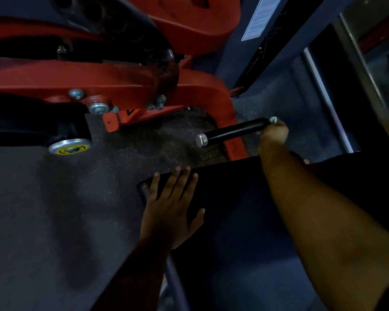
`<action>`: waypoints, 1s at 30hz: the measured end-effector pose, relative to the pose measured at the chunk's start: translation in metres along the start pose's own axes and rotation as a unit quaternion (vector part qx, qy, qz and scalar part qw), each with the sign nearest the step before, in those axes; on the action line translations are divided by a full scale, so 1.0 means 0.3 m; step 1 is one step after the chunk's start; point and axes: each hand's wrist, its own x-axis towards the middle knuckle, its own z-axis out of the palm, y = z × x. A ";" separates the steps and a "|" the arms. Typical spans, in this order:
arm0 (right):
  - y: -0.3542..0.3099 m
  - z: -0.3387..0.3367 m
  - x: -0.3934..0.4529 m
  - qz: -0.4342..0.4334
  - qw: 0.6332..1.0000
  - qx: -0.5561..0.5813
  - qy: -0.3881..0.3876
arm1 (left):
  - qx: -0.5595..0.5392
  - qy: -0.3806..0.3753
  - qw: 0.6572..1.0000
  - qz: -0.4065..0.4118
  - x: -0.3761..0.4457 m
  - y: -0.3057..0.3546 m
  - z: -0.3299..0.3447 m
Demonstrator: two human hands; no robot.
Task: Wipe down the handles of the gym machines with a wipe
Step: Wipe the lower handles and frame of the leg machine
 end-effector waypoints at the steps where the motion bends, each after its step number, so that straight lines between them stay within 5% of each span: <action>1: 0.001 0.009 -0.054 -0.041 0.998 -0.043 0.010 | -0.005 0.003 1.000 0.000 -0.001 0.000 0.000; 7: 0.042 -0.143 -0.305 -0.202 0.958 -0.119 -0.166 | -0.011 0.000 1.000 0.000 -0.003 -0.001 0.002; 10: 0.005 -0.190 -0.109 -0.230 0.963 -0.133 -0.048 | -0.007 0.004 1.000 -0.001 0.000 0.000 0.006; 12: -0.011 -0.192 0.066 -0.162 0.968 -0.192 -0.004 | -0.009 0.009 1.000 -0.001 -0.002 0.000 0.008; 17: -0.027 -0.066 0.062 -0.041 0.958 -0.280 -0.052 | 0.001 0.000 1.000 -0.002 0.001 -0.001 0.004; 23: 0.023 -0.075 -0.219 -0.202 0.965 -0.163 -0.039 | -0.008 0.013 1.000 0.003 -0.006 -0.004 0.009; 30: 0.112 -0.155 -0.522 -0.253 0.916 -0.225 -0.214 | -0.007 0.002 1.000 -0.002 -0.005 0.000 0.007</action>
